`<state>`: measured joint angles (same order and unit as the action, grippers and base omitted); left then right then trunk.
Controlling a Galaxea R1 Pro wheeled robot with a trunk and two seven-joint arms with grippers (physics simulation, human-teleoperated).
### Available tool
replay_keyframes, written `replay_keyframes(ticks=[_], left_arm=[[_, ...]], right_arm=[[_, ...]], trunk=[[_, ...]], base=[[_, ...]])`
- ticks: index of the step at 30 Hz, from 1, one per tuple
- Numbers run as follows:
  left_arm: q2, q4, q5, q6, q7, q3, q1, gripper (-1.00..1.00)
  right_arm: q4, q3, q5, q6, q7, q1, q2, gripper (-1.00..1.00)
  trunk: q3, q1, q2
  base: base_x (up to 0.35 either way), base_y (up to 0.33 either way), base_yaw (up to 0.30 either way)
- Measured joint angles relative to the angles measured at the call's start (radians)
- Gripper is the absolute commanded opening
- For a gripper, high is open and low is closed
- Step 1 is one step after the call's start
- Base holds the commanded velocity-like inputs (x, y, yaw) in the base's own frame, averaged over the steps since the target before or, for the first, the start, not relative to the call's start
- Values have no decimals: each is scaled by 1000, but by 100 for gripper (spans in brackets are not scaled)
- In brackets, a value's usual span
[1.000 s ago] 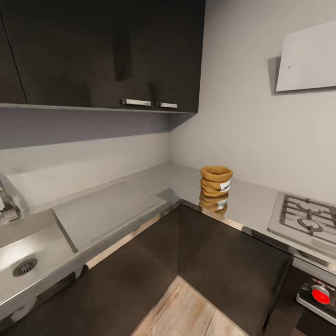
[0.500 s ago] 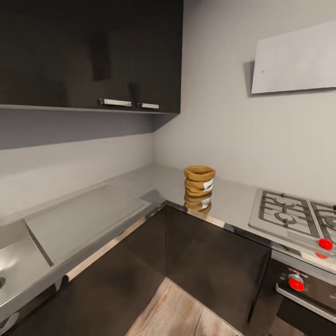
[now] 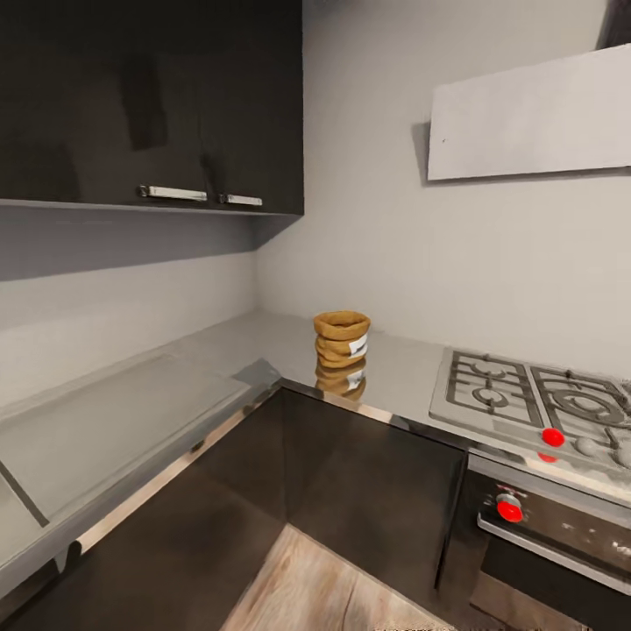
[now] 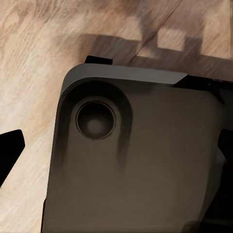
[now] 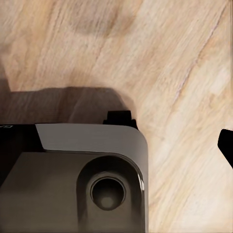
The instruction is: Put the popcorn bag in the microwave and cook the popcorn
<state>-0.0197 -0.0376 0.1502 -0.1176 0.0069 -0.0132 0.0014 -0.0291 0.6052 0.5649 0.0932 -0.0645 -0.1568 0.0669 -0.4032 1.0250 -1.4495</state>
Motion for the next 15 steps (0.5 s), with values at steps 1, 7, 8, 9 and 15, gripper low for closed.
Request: replay_keyframes(ticks=[1,7,8,9,15], left_arm=[[0,0,0,0,0,0,0,100],[0,0,0,0,0,0,0,100],[0,0,0,0,0,0,0,100],[0,0,0,0,0,0,0,100],[0,0,0,0,0,0,0,100]], right_arm=[[0,0,0,0,0,0,0,100],[0,0,0,0,0,0,0,100],[0,0,0,0,0,0,0,100],[0,0,0,0,0,0,0,100],[0,0,0,0,0,0,0,100]], trunk=[[0,0,0],[3,0,0],[3,0,0],[3,0,0],[6,0,0]], base=[[0,0,-237],[0,0,-237],[0,0,-237],[0,0,-237],[0,0,-236]])
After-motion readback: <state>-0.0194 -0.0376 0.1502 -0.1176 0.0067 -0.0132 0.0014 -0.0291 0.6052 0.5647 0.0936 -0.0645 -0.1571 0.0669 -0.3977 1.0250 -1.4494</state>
